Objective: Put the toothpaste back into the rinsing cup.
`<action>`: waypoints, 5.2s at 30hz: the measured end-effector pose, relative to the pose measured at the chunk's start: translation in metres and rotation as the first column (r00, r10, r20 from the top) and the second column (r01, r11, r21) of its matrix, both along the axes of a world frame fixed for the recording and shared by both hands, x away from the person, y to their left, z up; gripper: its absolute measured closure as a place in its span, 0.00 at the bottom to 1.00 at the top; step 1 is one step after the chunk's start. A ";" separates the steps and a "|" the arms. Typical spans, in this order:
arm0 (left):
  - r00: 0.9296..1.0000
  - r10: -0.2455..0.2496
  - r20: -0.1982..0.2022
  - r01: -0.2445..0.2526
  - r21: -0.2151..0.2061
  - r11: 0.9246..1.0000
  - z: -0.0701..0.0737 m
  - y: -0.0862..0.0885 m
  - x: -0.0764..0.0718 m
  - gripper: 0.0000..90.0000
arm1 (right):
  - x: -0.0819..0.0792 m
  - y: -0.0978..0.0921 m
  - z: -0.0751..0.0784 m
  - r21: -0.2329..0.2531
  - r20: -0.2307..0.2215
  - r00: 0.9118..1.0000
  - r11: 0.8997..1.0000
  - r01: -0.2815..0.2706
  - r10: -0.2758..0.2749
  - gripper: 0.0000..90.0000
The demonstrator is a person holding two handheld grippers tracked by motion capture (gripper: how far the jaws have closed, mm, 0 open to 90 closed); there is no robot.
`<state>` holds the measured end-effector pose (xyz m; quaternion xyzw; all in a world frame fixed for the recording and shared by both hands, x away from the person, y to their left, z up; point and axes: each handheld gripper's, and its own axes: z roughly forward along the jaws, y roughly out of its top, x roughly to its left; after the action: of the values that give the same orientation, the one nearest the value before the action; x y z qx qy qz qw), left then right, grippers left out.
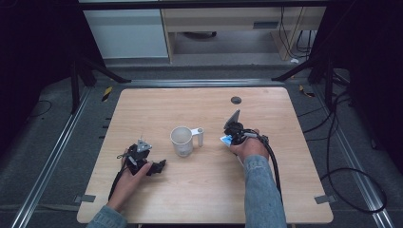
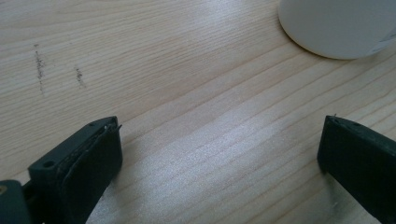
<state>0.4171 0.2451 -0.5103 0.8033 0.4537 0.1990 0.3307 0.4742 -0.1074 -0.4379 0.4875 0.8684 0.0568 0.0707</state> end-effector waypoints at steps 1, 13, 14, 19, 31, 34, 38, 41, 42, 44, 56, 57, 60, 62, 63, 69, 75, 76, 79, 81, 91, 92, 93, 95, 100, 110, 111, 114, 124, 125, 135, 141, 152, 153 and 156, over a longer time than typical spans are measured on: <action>1.000 0.000 0.000 0.000 0.000 1.000 0.000 0.000 0.000 0.00 | -0.001 0.000 0.001 -0.001 -0.005 1.000 1.000 0.005 -0.005 0.82; 1.000 0.000 0.000 0.000 0.000 1.000 0.000 0.000 0.000 0.00 | -0.003 -0.009 0.021 -0.005 0.025 1.000 1.000 0.001 -0.001 0.82; 1.000 0.000 0.000 0.000 0.000 1.000 0.000 0.000 0.000 0.00 | -0.003 -0.009 0.021 -0.005 0.025 1.000 1.000 0.001 -0.001 0.82; 1.000 0.000 0.001 0.000 -0.001 1.000 0.000 0.000 0.000 0.00 | -0.005 -0.012 0.027 0.006 0.035 0.999 1.000 0.008 -0.008 0.82; 1.000 0.000 0.001 0.000 -0.001 1.000 0.000 0.000 0.000 0.00 | -0.010 -0.011 0.046 0.083 0.101 0.995 0.997 -0.007 -0.002 0.82; 1.000 0.000 0.001 0.000 -0.001 1.000 0.000 0.000 0.000 0.00 | -0.010 -0.010 0.049 0.104 0.120 0.993 0.994 -0.010 -0.002 0.82; 1.000 -0.001 0.001 0.001 0.000 1.000 0.000 0.000 0.000 0.00 | -0.010 -0.008 0.053 0.142 0.144 0.990 0.990 -0.017 -0.003 0.82; 1.000 0.000 0.001 0.000 -0.001 1.000 0.000 0.000 0.000 0.00 | -0.012 -0.007 0.058 0.189 0.180 0.984 0.982 -0.024 -0.010 0.82; 1.000 0.000 0.001 0.000 0.000 1.000 0.000 0.000 0.000 0.00 | -0.012 -0.007 0.058 0.189 0.180 0.984 0.982 -0.024 -0.010 0.82; 1.000 0.000 0.001 0.000 -0.001 1.000 0.000 0.000 0.000 0.00 | -0.013 -0.007 0.060 0.216 0.194 0.981 0.976 -0.021 -0.022 0.82; 1.000 0.000 0.001 0.000 -0.001 1.000 0.000 0.000 0.000 0.00 | -0.016 -0.002 0.062 0.274 0.267 0.964 0.960 -0.056 -0.020 0.82; 1.000 0.000 0.001 0.000 -0.001 1.000 0.000 0.000 0.000 0.00 | -0.018 -0.002 0.062 0.287 0.278 0.960 0.956 -0.065 -0.018 0.82; 1.000 0.000 0.001 0.000 -0.001 1.000 0.000 0.000 0.000 0.00 | -0.019 -0.002 0.063 0.302 0.303 0.953 0.951 -0.072 -0.024 0.82; 1.000 -0.001 0.001 0.001 0.000 1.000 0.000 0.000 0.000 0.00 | -0.020 -0.003 0.063 0.313 0.316 0.948 0.947 -0.072 -0.032 0.82; 1.000 -0.001 0.001 0.001 0.000 1.000 0.000 0.000 0.000 0.00 | -0.020 -0.003 0.063 0.313 0.316 0.948 0.947 -0.072 -0.032 0.82; 1.000 0.001 0.000 -0.001 -0.002 1.000 0.000 0.000 0.000 0.00 | -0.024 -0.006 0.062 0.354 0.357 0.932 0.933 -0.069 -0.066 0.82; 1.000 0.001 0.000 -0.001 -0.002 1.000 0.000 0.000 0.000 0.00 | -0.027 -0.009 0.063 0.374 0.384 0.920 0.924 -0.073 -0.083 0.82; 1.000 0.000 0.000 0.000 -0.002 1.000 0.000 0.000 0.000 0.00 | -0.028 -0.009 0.063 0.379 0.392 0.916 0.922 -0.077 -0.085 0.82; 1.000 0.001 0.001 -0.001 -0.003 1.000 0.000 -0.001 0.000 0.00 | -0.030 -0.011 0.064 0.399 0.415 0.905 0.913 -0.085 -0.097 0.82; 1.000 0.001 0.001 -0.001 -0.002 1.000 0.000 -0.001 0.000 0.00 | -0.031 -0.011 0.065 0.409 0.427 0.898 0.908 -0.090 -0.104 0.82; 1.000 0.000 0.001 0.000 -0.002 1.000 0.000 0.000 0.000 0.00 | -0.031 -0.004 0.069 0.441 0.457 0.881 0.891 -0.106 -0.121 0.82; 1.000 0.000 0.001 0.000 -0.002 1.000 0.000 0.000 0.000 0.00 | -0.031 -0.003 0.070 0.445 0.459 0.880 0.889 -0.107 -0.124 0.82; 1.000 0.000 0.000 0.000 -0.001 1.000 0.000 0.000 0.000 0.00 | -0.031 -0.003 0.070 0.445 0.459 0.880 0.889 -0.107 -0.124 0.82; 1.000 0.000 0.000 0.000 -0.001 1.000 0.000 0.000 0.000 0.00 | -0.032 -0.002 0.073 0.460 0.474 0.870 0.881 -0.113 -0.136 0.82; 1.000 0.000 0.000 0.000 -0.001 1.000 0.000 0.000 0.000 0.00 | -0.033 0.000 0.076 0.468 0.491 0.859 0.875 -0.121 -0.145 0.82; 1.000 0.001 0.000 -0.001 -0.001 1.000 0.000 0.000 0.000 0.00 | -0.033 0.003 0.078 0.499 0.514 0.838 0.859 -0.117 -0.184 0.82; 1.000 0.000 0.000 0.000 -0.001 1.000 0.000 0.000 0.000 0.00 | -0.033 0.004 0.078 0.505 0.513 0.837 0.855 -0.116 -0.190 0.82; 1.000 0.000 0.000 0.000 -0.001 1.000 0.000 0.000 0.000 0.00 | -0.033 0.005 0.080 0.509 0.524 0.830 0.852 -0.124 -0.193 0.82; 1.000 -0.001 0.001 0.001 0.000 1.000 0.000 0.000 0.000 0.00 | -0.034 0.007 0.086 0.526 0.542 0.814 0.839 -0.135 -0.209 0.82; 1.000 -0.001 0.001 0.001 0.000 1.000 0.000 0.000 0.000 0.00 | -0.034 0.007 0.087 0.526 0.544 0.812 0.840 -0.135 -0.210 0.82; 1.000 -0.002 0.000 0.002 0.001 1.000 0.000 0.000 0.000 0.00 | -0.035 0.008 0.093 0.539 0.565 0.793 0.830 -0.142 -0.231 0.82; 1.000 -0.002 0.001 0.002 0.001 1.000 0.000 0.000 0.000 0.00 | -0.036 0.009 0.098 0.556 0.575 0.779 0.818 -0.149 -0.249 0.82; 1.000 -0.003 0.001 0.003 0.001 1.000 0.000 0.000 0.000 0.00 | -0.038 0.012 0.103 0.566 0.601 0.750 0.809 -0.156 -0.275 0.82; 1.000 -0.003 0.000 0.003 0.001 1.000 0.000 0.000 0.000 0.00 | -0.038 0.012 0.103 0.568 0.602 0.749 0.808 -0.156 -0.278 0.82; 1.000 -0.003 0.001 0.003 0.001 1.000 0.000 0.000 0.000 0.00 | -0.037 0.014 0.105 0.565 0.607 0.744 0.811 -0.156 -0.280 0.82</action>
<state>0.4176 0.2448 -0.5103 0.8041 0.4523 0.1990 0.3307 0.4372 -0.0934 -0.3334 0.4620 0.7064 0.4868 0.2247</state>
